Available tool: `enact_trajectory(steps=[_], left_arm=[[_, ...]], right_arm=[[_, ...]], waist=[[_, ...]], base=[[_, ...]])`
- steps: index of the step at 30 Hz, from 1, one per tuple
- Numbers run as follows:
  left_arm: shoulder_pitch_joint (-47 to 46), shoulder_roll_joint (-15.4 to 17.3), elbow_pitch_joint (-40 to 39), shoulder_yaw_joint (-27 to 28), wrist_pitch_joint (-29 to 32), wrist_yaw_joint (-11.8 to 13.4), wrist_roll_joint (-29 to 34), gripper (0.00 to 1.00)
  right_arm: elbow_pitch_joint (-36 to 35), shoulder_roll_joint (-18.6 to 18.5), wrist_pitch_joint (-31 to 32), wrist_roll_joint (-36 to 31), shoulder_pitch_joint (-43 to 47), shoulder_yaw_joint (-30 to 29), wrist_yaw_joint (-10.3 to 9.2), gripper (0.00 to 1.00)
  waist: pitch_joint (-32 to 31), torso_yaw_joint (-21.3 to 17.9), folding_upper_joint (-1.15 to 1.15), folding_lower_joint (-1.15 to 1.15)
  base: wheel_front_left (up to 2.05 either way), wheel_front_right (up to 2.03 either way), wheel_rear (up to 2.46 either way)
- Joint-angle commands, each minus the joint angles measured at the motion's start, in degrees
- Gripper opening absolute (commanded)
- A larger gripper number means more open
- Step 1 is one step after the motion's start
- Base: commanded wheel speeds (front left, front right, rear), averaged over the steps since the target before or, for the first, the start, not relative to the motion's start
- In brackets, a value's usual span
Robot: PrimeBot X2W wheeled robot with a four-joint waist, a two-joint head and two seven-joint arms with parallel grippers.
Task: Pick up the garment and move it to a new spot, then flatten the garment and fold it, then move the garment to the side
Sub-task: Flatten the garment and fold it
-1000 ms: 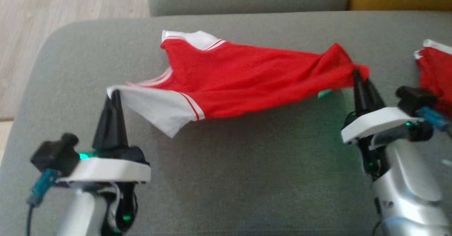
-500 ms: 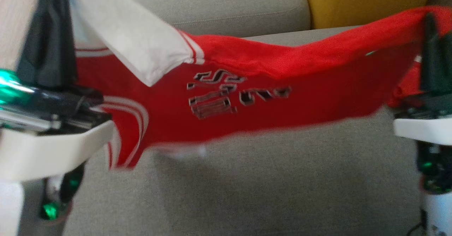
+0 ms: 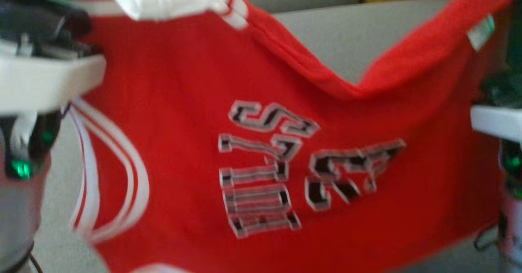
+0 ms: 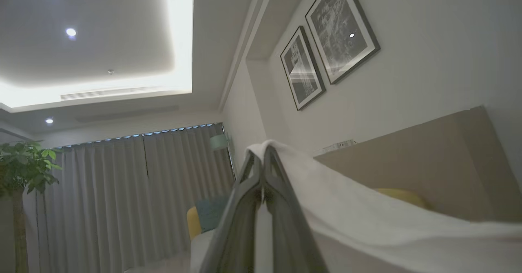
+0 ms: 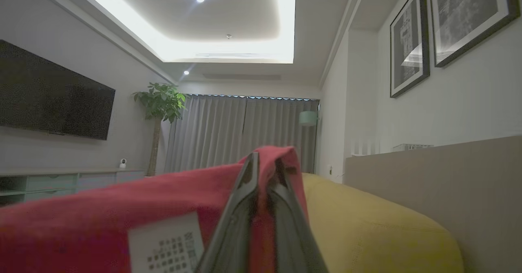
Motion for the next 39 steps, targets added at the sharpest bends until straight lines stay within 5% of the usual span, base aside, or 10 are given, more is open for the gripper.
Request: enact_trajectory(steps=[1,5,10,15,22,30,39], left_arm=[[-4.78,2.05,1.33,1.97,0.11,-0.63,-0.17,0.00],[-10.86,1.93,8.79,0.80,-0.99,-2.49,0.60,0.00],[-25.06,-0.14,25.55,-1.90,-4.28,-4.56,3.84,0.00],[-37.58,-3.02,41.00,-2.78,-11.01,-4.02,6.74,0.00],[-41.17,-8.58,51.98,-4.36,-18.81,-4.24,5.79,0.00],[-29.29,-11.10,51.73,-2.89,-21.81,-5.61,1.30,0.00],[-10.12,-10.85,35.97,1.05,-21.98,-6.88,-2.08,0.00]], right_arm=[[0.71,-0.97,-0.48,0.41,-4.76,1.75,-0.05,0.00],[8.57,-1.17,-2.30,-0.11,-12.39,2.43,-0.05,0.00],[27.40,-0.72,-7.57,-3.81,-29.59,2.82,-0.05,0.00],[46.30,1.93,-15.00,-10.28,-44.05,0.47,-0.05,0.00],[63.04,5.21,-20.33,-15.93,-50.75,-3.19,-0.05,0.00],[73.91,6.53,-21.72,-15.13,-47.19,-3.91,-0.05,0.00],[73.76,7.04,-21.77,-7.93,-40.60,-2.11,-0.05,0.00]], waist=[[4.18,0.35,0.00,0.00],[7.99,0.91,0.00,0.00],[12.23,1.82,0.00,0.00],[14.34,2.57,0.00,0.00],[21.32,4.76,0.00,0.00],[27.05,5.43,0.00,0.00],[24.88,4.28,0.00,0.00]], base=[[0.00,0.00,0.00],[0.00,0.00,0.00],[0.00,0.00,0.00],[0.00,0.00,0.00],[0.00,0.00,0.00],[0.00,0.00,0.00],[0.00,0.00,0.00]])
